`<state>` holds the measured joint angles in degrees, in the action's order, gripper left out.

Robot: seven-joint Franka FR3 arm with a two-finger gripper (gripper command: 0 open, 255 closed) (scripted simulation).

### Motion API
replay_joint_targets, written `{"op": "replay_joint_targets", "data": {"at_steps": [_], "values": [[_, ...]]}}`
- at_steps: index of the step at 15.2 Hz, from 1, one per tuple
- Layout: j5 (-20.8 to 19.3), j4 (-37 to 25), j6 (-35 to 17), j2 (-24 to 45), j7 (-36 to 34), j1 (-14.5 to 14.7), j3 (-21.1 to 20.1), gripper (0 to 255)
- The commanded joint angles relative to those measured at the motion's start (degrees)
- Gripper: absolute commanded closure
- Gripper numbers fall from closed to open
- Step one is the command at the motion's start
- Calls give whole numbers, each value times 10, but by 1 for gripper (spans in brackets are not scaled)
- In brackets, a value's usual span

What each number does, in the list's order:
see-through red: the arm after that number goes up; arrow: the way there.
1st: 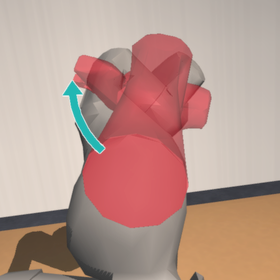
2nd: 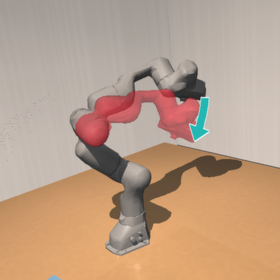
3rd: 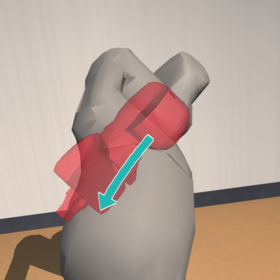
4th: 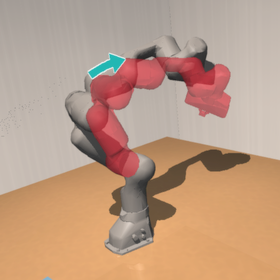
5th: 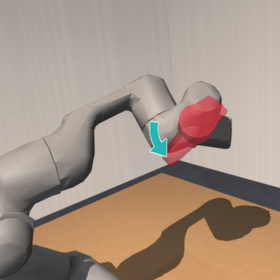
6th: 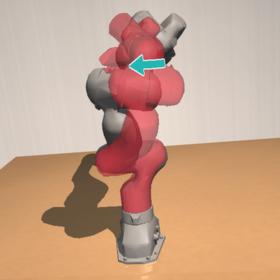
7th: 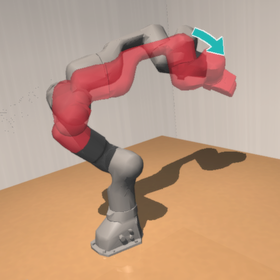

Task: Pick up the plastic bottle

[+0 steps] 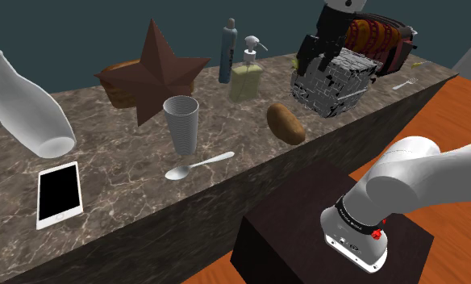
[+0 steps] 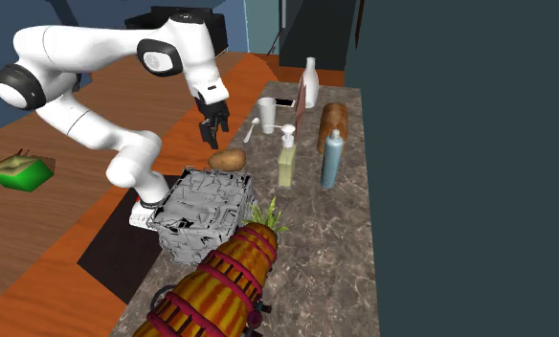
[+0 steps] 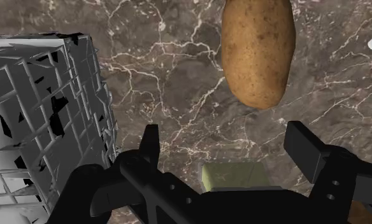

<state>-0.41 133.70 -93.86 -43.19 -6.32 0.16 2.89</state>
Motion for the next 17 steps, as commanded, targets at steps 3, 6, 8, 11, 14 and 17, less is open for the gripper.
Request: {"op": "replay_joint_targets", "data": {"at_steps": [3,6,8,11,14,17], "values": [[6,-28,-19,43,-21,-1,-9,0],[11,-76,-41,107,-52,-4,-21,0],[13,-112,-52,149,-73,-6,-28,0],[13,-170,-64,214,-103,-9,-37,0],[10,-236,-69,278,-132,-12,-44,0],[5,-310,-66,344,-161,-14,-49,0]]}}
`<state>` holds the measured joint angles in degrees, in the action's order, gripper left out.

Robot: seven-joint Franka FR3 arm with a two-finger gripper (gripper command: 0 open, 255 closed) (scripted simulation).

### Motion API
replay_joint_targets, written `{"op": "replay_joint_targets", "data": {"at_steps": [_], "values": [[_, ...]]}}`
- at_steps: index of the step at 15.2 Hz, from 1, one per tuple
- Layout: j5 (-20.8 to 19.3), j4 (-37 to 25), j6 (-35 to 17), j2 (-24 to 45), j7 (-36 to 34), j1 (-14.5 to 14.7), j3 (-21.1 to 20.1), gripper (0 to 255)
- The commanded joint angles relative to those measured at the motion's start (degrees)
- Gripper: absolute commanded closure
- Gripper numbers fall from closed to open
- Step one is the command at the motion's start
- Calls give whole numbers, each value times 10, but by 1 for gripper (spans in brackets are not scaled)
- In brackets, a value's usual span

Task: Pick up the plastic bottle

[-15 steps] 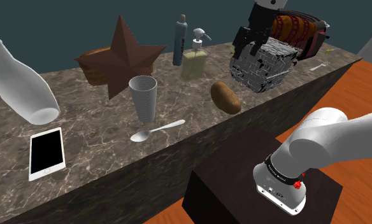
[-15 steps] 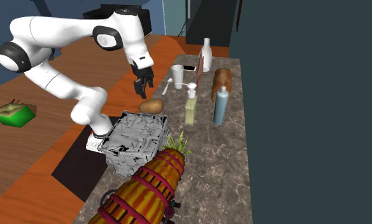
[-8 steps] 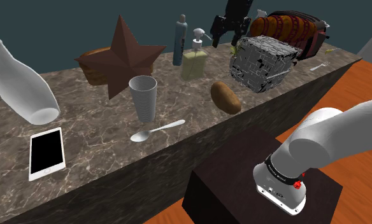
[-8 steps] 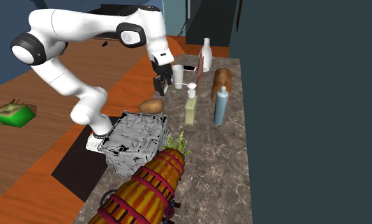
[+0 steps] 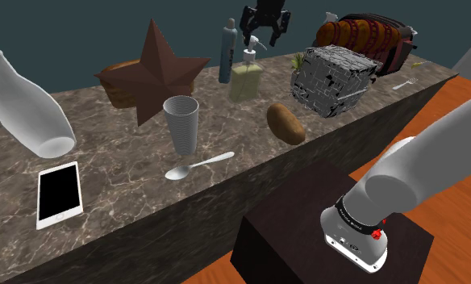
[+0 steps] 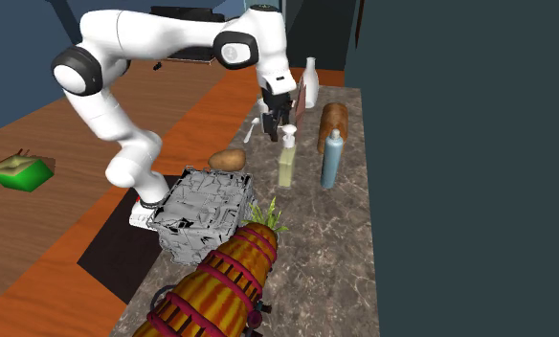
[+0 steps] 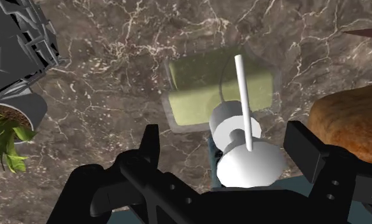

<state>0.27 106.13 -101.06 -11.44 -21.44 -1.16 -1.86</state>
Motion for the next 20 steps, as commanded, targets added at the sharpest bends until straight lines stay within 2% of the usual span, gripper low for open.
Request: {"op": "replay_joint_targets", "data": {"at_steps": [1,7,11,18,20], "values": [[-4,-61,8,49,-19,-2,-3,0],[-18,-252,43,194,-72,-1,-4,0],[-26,-426,94,311,-100,2,0,0],[-25,-331,26,284,-102,1,0,0],[-25,-324,21,283,-102,1,0,0]]}}
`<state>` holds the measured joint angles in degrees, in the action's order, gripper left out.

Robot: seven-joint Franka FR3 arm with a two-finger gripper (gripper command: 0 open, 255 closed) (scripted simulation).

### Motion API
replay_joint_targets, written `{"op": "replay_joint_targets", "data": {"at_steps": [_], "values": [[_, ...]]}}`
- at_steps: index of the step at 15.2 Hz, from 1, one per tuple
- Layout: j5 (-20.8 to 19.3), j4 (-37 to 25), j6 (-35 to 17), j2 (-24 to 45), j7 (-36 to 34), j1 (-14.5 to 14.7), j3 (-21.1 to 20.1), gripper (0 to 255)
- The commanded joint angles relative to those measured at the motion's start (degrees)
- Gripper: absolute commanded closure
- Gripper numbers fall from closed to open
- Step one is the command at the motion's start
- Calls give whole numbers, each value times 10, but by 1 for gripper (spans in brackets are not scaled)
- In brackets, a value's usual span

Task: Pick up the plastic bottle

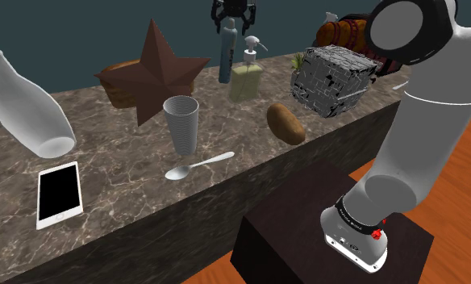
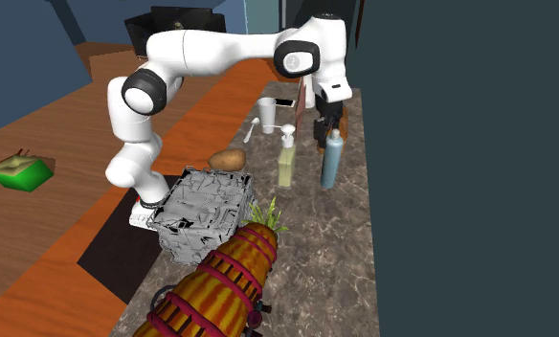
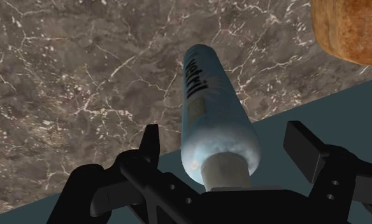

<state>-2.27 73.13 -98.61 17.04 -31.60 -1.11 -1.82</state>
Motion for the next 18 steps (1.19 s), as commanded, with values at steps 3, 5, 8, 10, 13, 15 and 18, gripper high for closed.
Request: {"op": "replay_joint_targets", "data": {"at_steps": [3,5,8,10,13,15,18], "values": [[0,5,-4,-2,0,0,0,255],[0,5,-3,-1,0,0,0,255],[0,5,-4,-2,0,0,0,255],[0,5,-4,-2,0,0,0,255],[0,-31,24,7,0,1,0,255],[0,-58,43,14,1,1,0,255],[-1,-102,74,28,2,2,0,255]]}}
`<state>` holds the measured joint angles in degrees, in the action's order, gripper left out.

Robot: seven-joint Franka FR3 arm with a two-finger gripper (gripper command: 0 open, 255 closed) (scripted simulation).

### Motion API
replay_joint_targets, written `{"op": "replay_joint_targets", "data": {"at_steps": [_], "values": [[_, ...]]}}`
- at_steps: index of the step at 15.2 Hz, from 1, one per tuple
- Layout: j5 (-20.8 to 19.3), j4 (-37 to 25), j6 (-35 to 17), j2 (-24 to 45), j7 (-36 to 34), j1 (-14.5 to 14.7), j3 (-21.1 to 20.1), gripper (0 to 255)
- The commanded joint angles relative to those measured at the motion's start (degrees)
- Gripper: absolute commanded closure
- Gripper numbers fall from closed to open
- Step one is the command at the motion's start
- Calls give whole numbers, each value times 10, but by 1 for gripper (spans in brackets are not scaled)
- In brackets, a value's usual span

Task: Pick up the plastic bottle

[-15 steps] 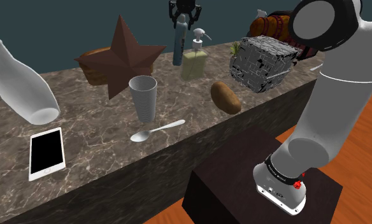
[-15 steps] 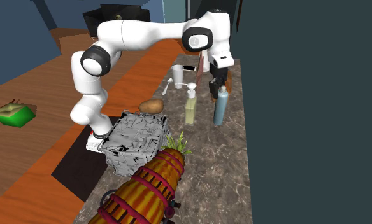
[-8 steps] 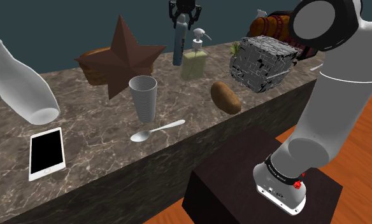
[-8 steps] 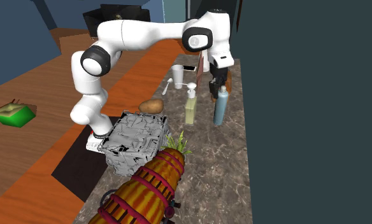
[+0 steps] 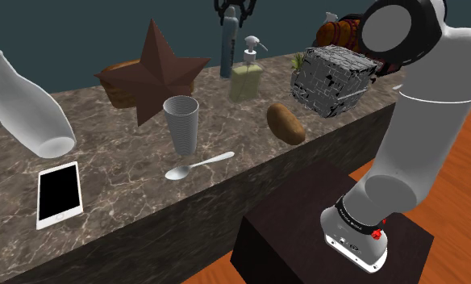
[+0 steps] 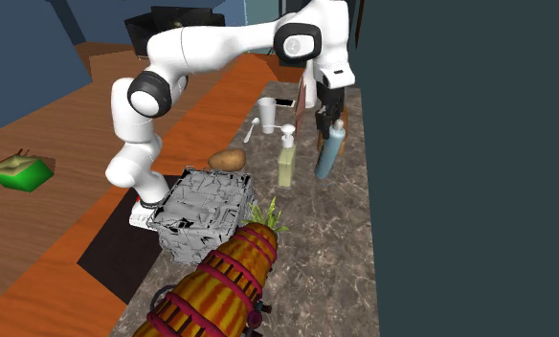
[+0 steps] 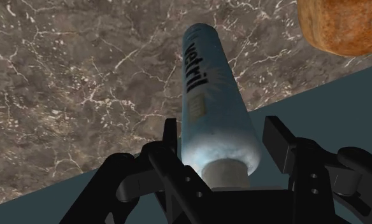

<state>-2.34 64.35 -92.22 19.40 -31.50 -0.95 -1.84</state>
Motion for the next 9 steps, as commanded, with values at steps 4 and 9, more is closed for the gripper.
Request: {"op": "replay_joint_targets", "data": {"at_steps": [4,9], "values": [[-1,-87,57,30,2,1,0,255],[-2,-161,101,60,3,3,0,255]]}}
